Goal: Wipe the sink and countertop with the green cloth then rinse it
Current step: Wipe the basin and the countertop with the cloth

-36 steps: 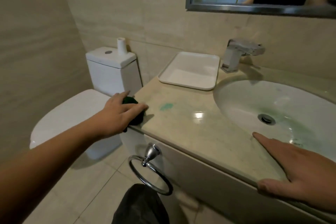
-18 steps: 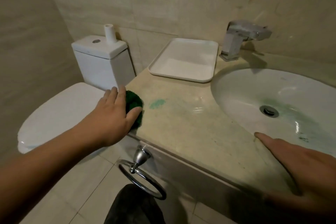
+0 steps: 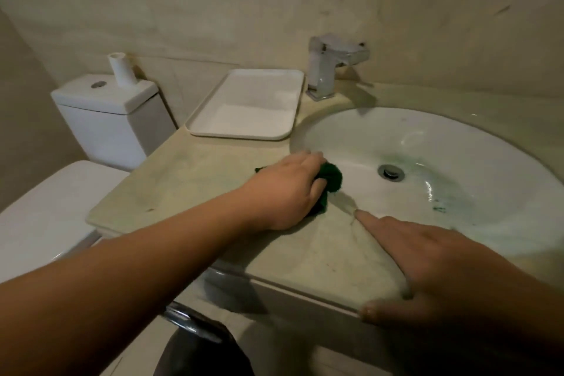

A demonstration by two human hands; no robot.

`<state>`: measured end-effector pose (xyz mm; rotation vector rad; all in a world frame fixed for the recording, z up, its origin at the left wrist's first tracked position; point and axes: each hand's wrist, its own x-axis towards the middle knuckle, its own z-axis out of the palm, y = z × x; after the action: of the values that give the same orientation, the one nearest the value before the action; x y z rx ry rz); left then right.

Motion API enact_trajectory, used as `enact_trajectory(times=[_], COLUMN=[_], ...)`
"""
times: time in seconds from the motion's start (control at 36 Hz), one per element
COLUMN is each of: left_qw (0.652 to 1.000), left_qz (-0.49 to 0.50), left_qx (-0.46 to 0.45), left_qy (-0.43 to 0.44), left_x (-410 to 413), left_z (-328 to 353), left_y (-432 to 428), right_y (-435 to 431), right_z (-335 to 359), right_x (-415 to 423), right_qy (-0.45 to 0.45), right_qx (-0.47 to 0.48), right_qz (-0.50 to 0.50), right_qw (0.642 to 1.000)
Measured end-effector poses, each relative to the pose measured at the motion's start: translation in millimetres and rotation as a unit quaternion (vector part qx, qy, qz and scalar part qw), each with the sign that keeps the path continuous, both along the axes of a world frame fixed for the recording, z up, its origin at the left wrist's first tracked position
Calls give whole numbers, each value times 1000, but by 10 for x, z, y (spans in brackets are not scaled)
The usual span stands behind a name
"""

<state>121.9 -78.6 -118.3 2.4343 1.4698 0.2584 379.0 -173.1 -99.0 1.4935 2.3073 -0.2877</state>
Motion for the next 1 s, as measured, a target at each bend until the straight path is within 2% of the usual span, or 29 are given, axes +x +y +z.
enact_trajectory(times=[0.03, 0.11, 0.19, 0.25, 0.33, 0.47, 0.56, 0.61, 0.67, 0.75, 0.89, 1.0], left_qw=[1000, 998, 988, 978, 980, 978, 975, 982, 987, 994, 1000, 997], left_qz=[-15, -28, 23, 67, 113, 186, 218, 186, 161, 111, -16, -67], left_qx=[-9, -6, 24, 55, 80, 39, -7, -12, -21, -19, 19, 28], left_qy=[-4, -50, -153, -191, -141, 86, 47, 2, -4, 0, 11, 30], left_x=[122, 240, -67, -445, -1116, -1892, -1996, -1920, -1719, -1218, -210, 418], left_z=[22, 148, 381, 519, 566, 291, 100, -7, -65, -95, -62, -11], left_y=[4, -26, -114, -184, -298, -496, -525, -501, -457, -356, -208, -178], right_y=[-59, -89, -77, -68, -62, -31, -13, -12, -20, -22, -5, -27], right_z=[-23, -64, -36, -24, -19, -74, -97, -108, -99, -88, -142, -156], right_x=[-262, -248, -236, -265, -281, -271, -282, -283, -290, -289, -245, -193], right_qy=[16, 68, 73, 82, 75, 70, 61, 62, 50, 38, 73, 81], right_qx=[13, -6, -16, -23, -18, -1, -6, -9, -8, -1, 34, 57], right_qz=[-20, -44, -48, -42, -25, -15, -21, -24, -12, 5, 13, 12], right_qw=[1000, 997, 996, 995, 997, 997, 998, 998, 999, 999, 997, 995])
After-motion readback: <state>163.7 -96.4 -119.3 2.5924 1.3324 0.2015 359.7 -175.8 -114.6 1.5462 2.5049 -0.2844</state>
